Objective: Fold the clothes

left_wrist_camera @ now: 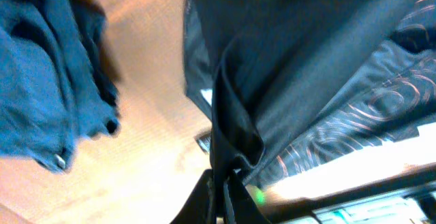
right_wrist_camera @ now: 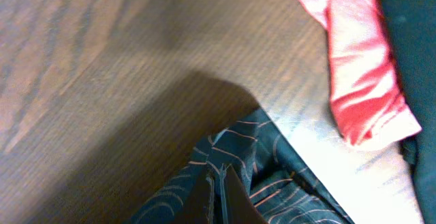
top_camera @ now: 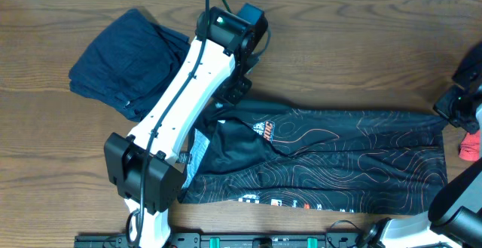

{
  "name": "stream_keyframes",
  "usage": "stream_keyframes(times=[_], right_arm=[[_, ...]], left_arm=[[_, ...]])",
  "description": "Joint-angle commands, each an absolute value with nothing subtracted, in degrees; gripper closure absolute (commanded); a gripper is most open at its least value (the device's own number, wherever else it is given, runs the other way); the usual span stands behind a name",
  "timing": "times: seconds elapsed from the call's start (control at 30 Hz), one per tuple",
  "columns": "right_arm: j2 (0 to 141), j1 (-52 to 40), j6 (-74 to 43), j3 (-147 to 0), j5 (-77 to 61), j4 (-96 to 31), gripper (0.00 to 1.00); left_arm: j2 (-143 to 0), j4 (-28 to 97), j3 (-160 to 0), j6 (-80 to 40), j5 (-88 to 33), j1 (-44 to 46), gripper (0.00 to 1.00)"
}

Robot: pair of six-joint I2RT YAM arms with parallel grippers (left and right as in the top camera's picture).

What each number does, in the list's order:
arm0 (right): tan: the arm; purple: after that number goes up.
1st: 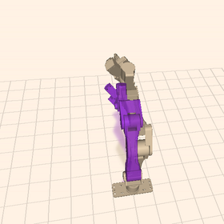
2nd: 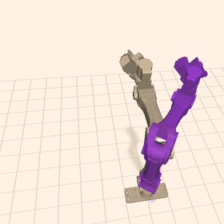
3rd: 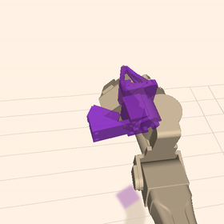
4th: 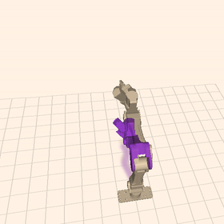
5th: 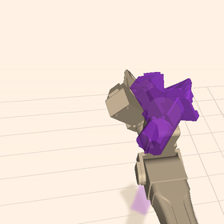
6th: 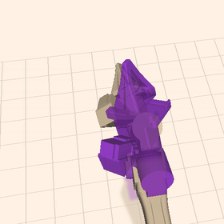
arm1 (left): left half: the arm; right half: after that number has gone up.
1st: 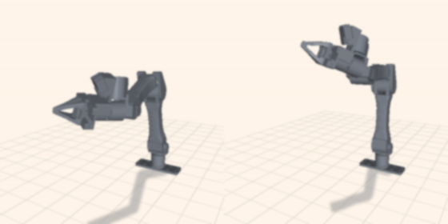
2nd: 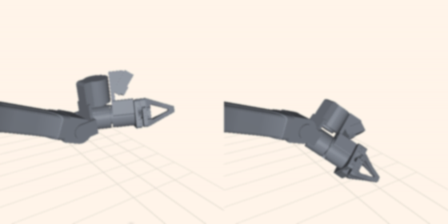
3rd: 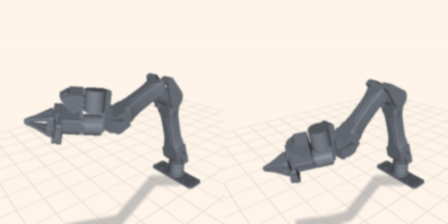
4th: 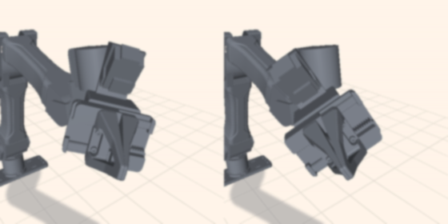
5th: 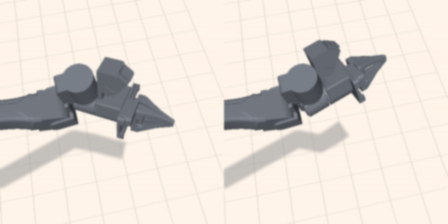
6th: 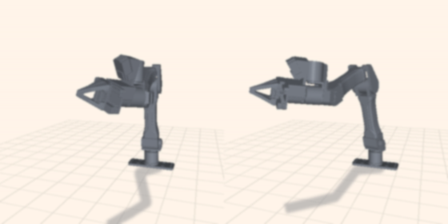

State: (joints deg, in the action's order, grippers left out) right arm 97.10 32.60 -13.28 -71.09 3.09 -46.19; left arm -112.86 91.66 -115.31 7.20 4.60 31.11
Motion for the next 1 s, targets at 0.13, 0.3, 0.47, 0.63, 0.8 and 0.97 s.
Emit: stream_keyframes(times=[0.13,0.3,0.47,0.63,0.8,0.97], right_arm=[[96.53,34.22,-15.81,-71.22,4.27,-48.64,0.99],[96.53,34.24,-15.59,-71.22,4.01,-50.76,0.99],[96.53,34.17,-15.62,-71.22,3.4,-50.61,0.99],[96.53,34.17,-15.59,-71.22,3.42,-50.81,0.99],[96.53,34.28,-15.57,-71.22,3.4,-50.83,0.99],[96.53,34.26,-15.59,-71.22,3.42,-50.81,0.99]], left_arm=[[-107.68,95.13,-115.52,-2.11,-1.5,32.12,0.94],[-103.31,96.51,-115.5,-5.76,-1.5,32.12,0.94],[-99.7,96.79,-114.3,-7.4,-1.52,32.62,0.94],[-96.42,96.79,-111.26,-9.43,-2.42,34.72,0.94],[-93.08,96.79,-104.99,-13.3,-2.39,36.1,0.94],[-89.25,96.79,-98.35,-16.64,-3.75,36.1,0.94]])
